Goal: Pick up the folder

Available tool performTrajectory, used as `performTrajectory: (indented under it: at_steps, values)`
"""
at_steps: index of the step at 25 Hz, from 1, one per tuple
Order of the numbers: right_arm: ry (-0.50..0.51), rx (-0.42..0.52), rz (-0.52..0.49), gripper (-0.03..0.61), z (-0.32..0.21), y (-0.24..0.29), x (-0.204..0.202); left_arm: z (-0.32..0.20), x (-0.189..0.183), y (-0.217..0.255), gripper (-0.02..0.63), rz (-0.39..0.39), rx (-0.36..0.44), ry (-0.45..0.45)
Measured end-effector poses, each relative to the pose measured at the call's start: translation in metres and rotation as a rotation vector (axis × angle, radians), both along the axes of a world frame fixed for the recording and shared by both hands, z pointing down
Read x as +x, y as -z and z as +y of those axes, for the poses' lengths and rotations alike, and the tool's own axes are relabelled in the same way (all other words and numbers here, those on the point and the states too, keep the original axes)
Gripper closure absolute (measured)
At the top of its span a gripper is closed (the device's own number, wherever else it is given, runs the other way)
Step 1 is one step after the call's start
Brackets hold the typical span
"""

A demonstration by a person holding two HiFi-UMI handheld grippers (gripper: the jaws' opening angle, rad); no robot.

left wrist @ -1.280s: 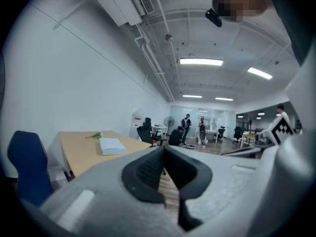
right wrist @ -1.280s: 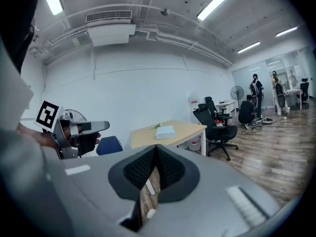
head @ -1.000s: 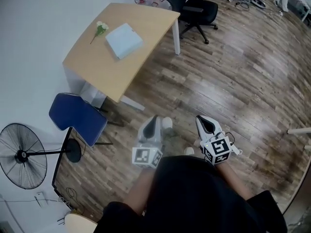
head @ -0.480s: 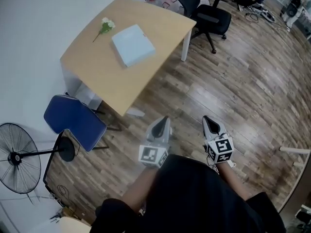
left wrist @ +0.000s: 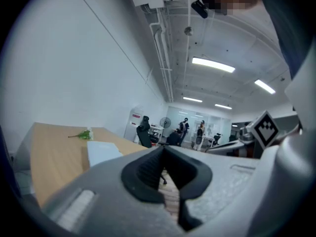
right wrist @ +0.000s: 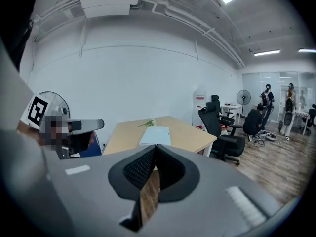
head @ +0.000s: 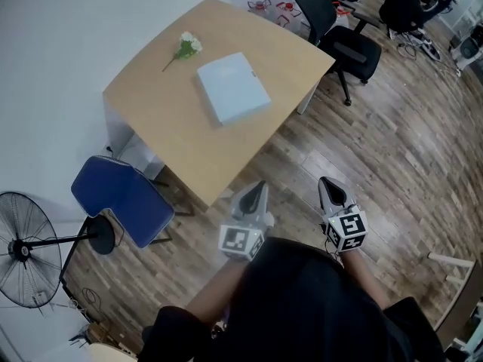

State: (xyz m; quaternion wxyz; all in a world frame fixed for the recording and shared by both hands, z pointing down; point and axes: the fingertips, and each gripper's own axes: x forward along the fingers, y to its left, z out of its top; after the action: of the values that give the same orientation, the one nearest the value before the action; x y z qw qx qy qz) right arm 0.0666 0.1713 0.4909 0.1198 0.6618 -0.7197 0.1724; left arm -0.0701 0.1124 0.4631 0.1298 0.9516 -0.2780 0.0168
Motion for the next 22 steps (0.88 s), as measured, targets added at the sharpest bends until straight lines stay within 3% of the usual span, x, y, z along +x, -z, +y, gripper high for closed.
performTrajectory:
  at_steps: [7,14,22]
  values:
    - [-0.024,-0.024,-0.009,0.578,-0.055,-0.007,-0.007,-0.094,-0.02,0.008,0.612,0.032,0.023,0.074]
    - [-0.012,-0.025,-0.002,0.578,-0.097,-0.002,0.005,-0.121,-0.026,0.002,0.611,0.014,-0.01,0.095]
    - [0.08,0.002,-0.035,0.578,-0.186,-0.007,0.026,-0.168,-0.018,-0.01,0.612,-0.016,-0.033,0.206]
